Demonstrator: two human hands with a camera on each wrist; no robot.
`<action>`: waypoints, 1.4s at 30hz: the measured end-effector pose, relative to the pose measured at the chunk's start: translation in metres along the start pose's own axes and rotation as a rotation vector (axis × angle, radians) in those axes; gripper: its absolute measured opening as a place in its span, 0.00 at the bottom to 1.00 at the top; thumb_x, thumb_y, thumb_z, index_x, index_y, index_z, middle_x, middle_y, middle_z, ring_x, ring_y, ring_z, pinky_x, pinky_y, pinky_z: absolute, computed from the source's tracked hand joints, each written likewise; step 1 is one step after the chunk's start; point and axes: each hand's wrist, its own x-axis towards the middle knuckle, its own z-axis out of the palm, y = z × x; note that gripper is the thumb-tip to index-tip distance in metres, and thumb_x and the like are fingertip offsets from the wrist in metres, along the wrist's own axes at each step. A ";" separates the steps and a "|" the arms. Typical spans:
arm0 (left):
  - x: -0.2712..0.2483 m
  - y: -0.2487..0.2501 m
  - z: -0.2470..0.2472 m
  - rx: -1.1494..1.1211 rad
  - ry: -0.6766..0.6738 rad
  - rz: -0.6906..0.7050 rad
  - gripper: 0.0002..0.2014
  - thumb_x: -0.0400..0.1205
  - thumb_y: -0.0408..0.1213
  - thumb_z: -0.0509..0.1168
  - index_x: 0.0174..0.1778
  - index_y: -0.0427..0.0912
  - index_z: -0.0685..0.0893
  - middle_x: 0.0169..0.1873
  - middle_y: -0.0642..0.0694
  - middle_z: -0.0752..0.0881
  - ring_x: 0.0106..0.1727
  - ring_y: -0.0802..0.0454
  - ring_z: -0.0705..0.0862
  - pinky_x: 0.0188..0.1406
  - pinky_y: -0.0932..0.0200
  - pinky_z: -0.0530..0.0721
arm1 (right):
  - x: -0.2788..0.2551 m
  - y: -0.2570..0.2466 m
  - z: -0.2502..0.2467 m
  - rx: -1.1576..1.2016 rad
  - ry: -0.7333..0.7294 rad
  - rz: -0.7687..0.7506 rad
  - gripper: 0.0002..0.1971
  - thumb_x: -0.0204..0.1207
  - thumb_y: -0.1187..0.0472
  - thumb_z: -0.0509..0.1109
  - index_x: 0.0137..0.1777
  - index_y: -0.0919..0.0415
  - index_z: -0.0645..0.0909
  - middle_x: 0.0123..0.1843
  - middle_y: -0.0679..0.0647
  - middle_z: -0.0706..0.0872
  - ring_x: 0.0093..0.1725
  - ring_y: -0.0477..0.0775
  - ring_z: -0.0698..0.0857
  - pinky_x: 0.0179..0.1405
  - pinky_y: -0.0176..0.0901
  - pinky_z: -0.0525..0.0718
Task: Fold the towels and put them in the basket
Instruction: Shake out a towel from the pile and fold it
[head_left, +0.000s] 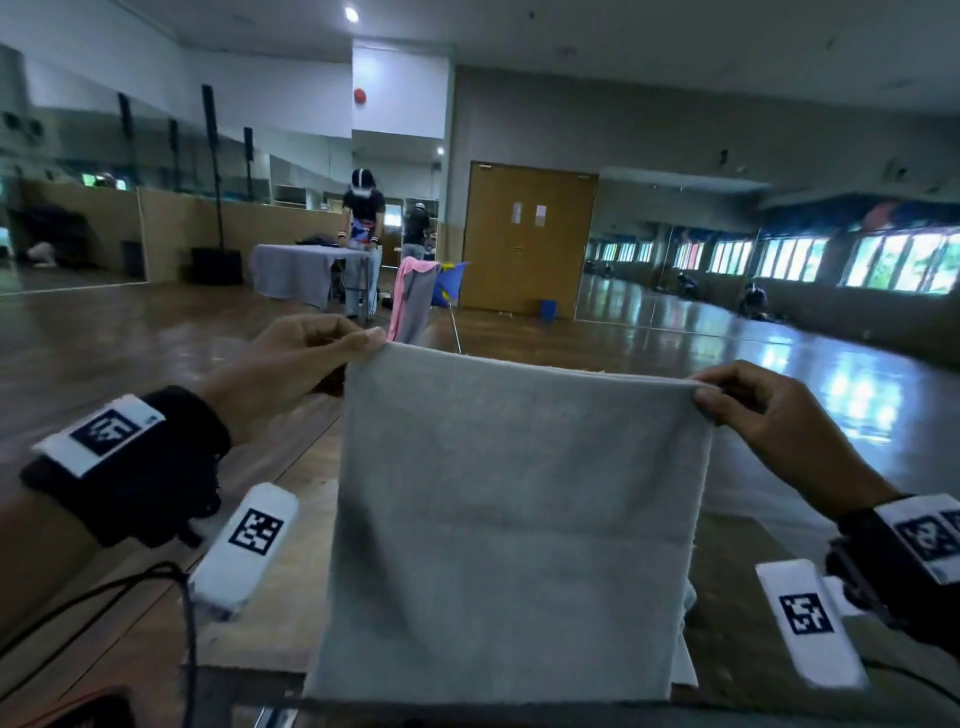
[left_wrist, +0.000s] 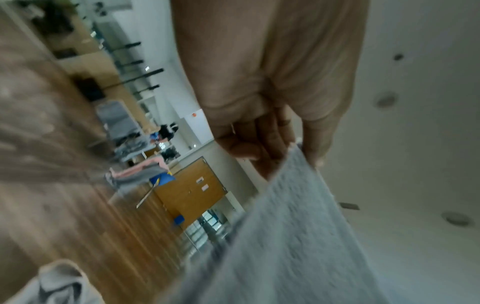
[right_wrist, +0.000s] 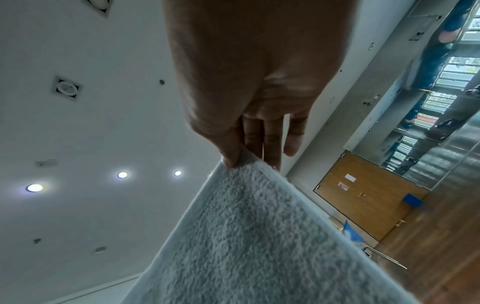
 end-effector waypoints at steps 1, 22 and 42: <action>-0.001 -0.003 -0.003 0.066 -0.032 0.010 0.19 0.66 0.56 0.71 0.41 0.43 0.87 0.39 0.44 0.89 0.40 0.54 0.86 0.36 0.68 0.86 | -0.002 0.001 0.000 0.016 -0.012 0.015 0.09 0.77 0.65 0.68 0.43 0.48 0.82 0.42 0.44 0.87 0.39 0.30 0.84 0.39 0.22 0.81; 0.019 -0.225 0.052 0.528 0.124 0.026 0.10 0.74 0.28 0.72 0.36 0.49 0.83 0.31 0.59 0.83 0.34 0.76 0.82 0.34 0.85 0.71 | -0.011 0.173 0.147 -0.020 -0.141 0.318 0.09 0.76 0.69 0.69 0.42 0.53 0.81 0.42 0.54 0.87 0.40 0.51 0.83 0.48 0.47 0.81; -0.078 -0.313 0.064 0.915 -0.383 0.140 0.05 0.73 0.34 0.74 0.43 0.45 0.90 0.41 0.51 0.91 0.36 0.47 0.88 0.42 0.53 0.82 | -0.159 0.239 0.183 -0.299 -0.432 0.131 0.12 0.68 0.67 0.77 0.47 0.51 0.86 0.47 0.44 0.87 0.51 0.48 0.85 0.53 0.58 0.82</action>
